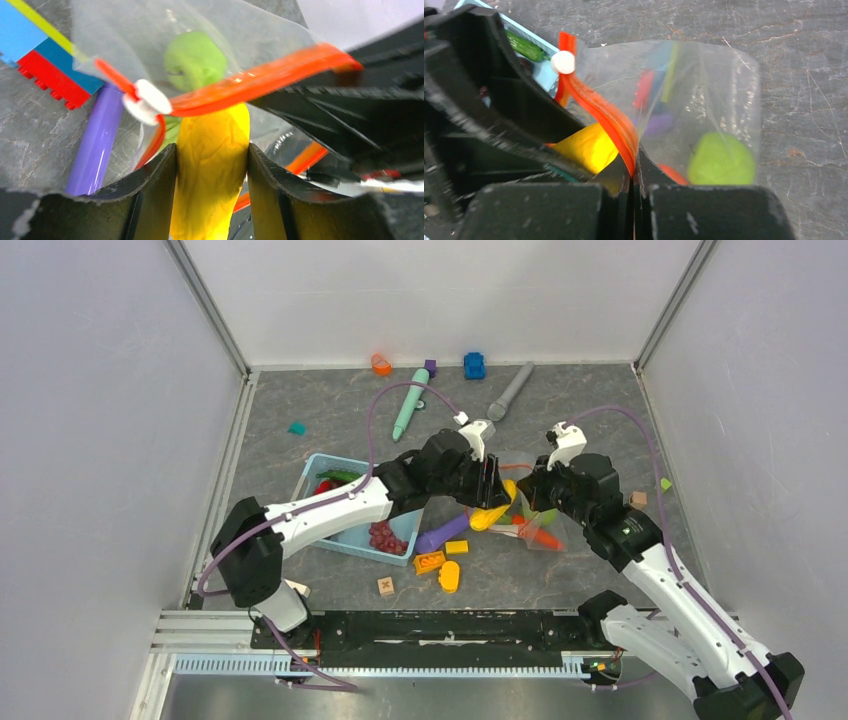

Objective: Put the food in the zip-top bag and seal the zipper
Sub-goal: Place the fake fruit in the zipper food storage bag, then pick up the fake fruit from the bin, then place the fake fruit in the zipper food storage bag, then pick up the fake fruit from the bin.

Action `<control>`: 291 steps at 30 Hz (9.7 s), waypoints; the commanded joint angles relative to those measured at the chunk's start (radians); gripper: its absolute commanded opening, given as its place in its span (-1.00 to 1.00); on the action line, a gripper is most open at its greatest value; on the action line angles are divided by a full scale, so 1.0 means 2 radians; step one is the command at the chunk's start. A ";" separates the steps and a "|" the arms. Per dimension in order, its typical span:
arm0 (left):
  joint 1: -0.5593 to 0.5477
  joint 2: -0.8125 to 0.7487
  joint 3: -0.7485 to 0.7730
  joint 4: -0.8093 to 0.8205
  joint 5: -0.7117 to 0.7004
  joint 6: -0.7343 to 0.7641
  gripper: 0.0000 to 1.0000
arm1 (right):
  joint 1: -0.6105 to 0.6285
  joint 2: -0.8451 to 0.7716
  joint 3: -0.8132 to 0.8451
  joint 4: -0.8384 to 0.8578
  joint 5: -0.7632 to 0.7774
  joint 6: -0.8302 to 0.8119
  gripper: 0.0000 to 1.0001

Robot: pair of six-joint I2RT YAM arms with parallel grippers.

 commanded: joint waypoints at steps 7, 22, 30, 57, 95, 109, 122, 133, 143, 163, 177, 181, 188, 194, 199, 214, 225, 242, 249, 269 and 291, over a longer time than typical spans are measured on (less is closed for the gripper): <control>0.000 0.039 0.059 -0.057 -0.142 -0.142 -0.76 | 0.000 -0.024 -0.027 0.070 -0.053 0.017 -1.00; -0.013 0.055 0.061 -0.046 -0.247 -0.284 -0.07 | 0.000 -0.040 -0.077 0.135 -0.088 0.080 -1.00; -0.017 0.031 0.028 0.012 -0.172 -0.229 0.99 | 0.000 -0.035 -0.071 0.118 -0.060 0.068 -1.00; 0.055 -0.270 -0.181 -0.189 -0.341 -0.113 0.99 | 0.000 -0.020 -0.024 0.008 0.125 -0.010 -1.00; 0.219 -0.064 -0.222 -0.060 -0.282 -0.120 0.34 | 0.001 -0.026 -0.029 0.018 0.100 -0.019 -1.00; 0.219 -0.060 -0.215 -0.056 -0.268 -0.116 -0.43 | 0.000 -0.025 -0.033 0.016 0.102 -0.015 -1.00; 0.214 -0.217 -0.228 -0.087 -0.259 -0.115 -0.67 | 0.001 -0.038 -0.037 0.022 0.100 -0.015 -1.00; 0.200 -0.324 -0.234 0.003 -0.058 -0.058 -0.61 | 0.000 -0.042 -0.040 0.031 0.080 -0.014 -1.00; 0.085 -0.260 -0.200 0.122 0.050 0.006 -0.64 | 0.001 -0.046 -0.038 0.035 0.059 -0.016 -1.00; -0.070 -0.039 -0.011 0.039 -0.069 0.080 0.00 | 0.000 -0.083 -0.049 0.039 0.053 -0.025 -1.00; -0.075 -0.056 -0.006 0.007 -0.091 0.082 0.99 | 0.000 -0.071 -0.046 0.031 0.060 -0.023 -1.00; -0.076 -0.098 -0.035 -0.014 -0.176 0.073 0.99 | 0.000 -0.069 -0.052 0.033 0.064 -0.023 -1.00; -0.075 -0.186 -0.103 -0.104 -0.391 -0.011 0.99 | 0.001 -0.072 -0.054 0.029 0.091 -0.026 -1.00; -0.066 -0.222 -0.139 -0.191 -0.461 -0.073 0.99 | 0.000 -0.064 -0.050 0.028 0.091 -0.027 -1.00; -0.018 -0.244 -0.161 -0.249 -0.399 -0.089 0.99 | 0.000 -0.054 -0.051 0.025 0.091 -0.029 -1.00; 0.083 -0.218 -0.146 -0.396 -0.234 -0.037 0.99 | 0.000 -0.027 -0.054 0.025 0.072 -0.034 -1.00; 0.087 -0.143 -0.129 -0.337 -0.252 -0.028 0.99 | 0.001 -0.027 -0.062 0.032 0.066 -0.036 -1.00; 0.087 -0.049 -0.135 -0.295 -0.208 0.000 0.99 | 0.000 -0.028 -0.061 0.032 0.076 -0.036 -1.00; 0.087 -0.019 -0.136 -0.286 -0.221 -0.003 0.99 | 0.000 -0.025 -0.060 0.032 0.081 -0.035 -1.00; 0.087 -0.042 -0.168 -0.265 -0.203 -0.035 0.15 | 0.001 -0.023 -0.059 0.032 0.086 -0.034 -1.00; 0.087 -0.172 -0.141 -0.286 -0.296 -0.047 -0.66 | 0.000 -0.029 -0.059 0.032 0.087 -0.033 -1.00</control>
